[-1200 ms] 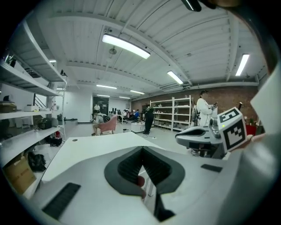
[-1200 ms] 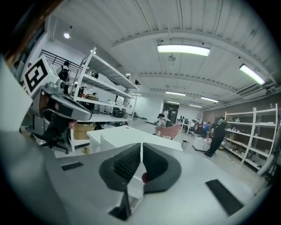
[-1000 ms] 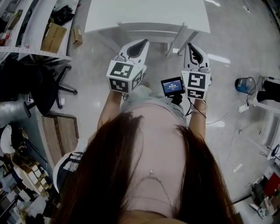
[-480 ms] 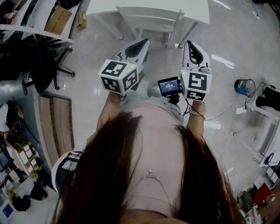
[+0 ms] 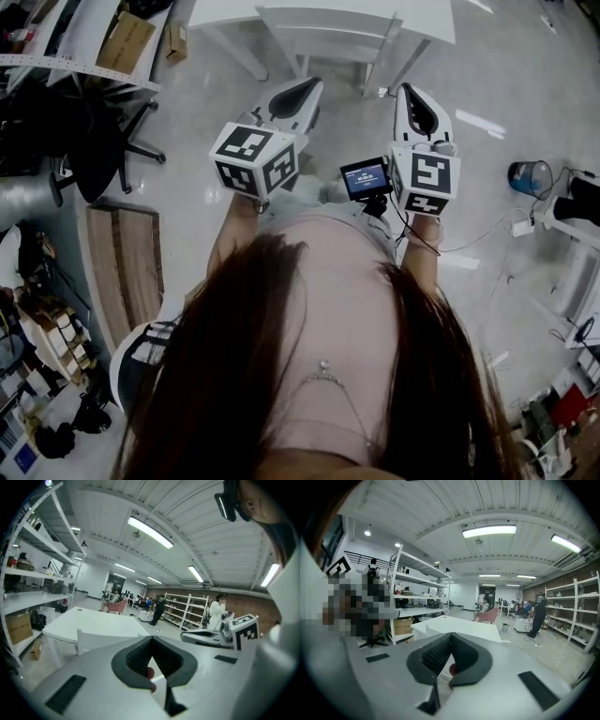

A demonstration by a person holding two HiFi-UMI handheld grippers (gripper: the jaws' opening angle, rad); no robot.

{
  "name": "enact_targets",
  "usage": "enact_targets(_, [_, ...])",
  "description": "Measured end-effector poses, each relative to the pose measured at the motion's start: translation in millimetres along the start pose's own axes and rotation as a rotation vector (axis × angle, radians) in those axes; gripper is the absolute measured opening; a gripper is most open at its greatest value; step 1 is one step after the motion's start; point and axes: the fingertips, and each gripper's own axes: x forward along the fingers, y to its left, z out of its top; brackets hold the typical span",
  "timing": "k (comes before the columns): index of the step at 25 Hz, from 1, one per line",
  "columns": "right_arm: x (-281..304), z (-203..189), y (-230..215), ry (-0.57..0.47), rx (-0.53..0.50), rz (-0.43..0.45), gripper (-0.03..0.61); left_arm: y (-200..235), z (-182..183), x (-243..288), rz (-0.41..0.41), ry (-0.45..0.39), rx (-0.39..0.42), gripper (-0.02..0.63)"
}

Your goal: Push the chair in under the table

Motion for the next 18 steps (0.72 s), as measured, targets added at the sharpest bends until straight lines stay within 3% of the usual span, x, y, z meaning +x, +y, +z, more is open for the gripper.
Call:
enact_targets(5, [9.7, 9.2, 16.8, 0.001, 0.021, -0.032, 0.021, 28.9, 11.0, -12.1, -0.032, -0.031, -0.076, 0.008])
enact_targets(18, [48.3, 28.3, 65.6, 0.002, 0.017, -0.128, 0.021, 95.8, 19.3, -27.0, -0.148, -0.02, -0.059, 0.008])
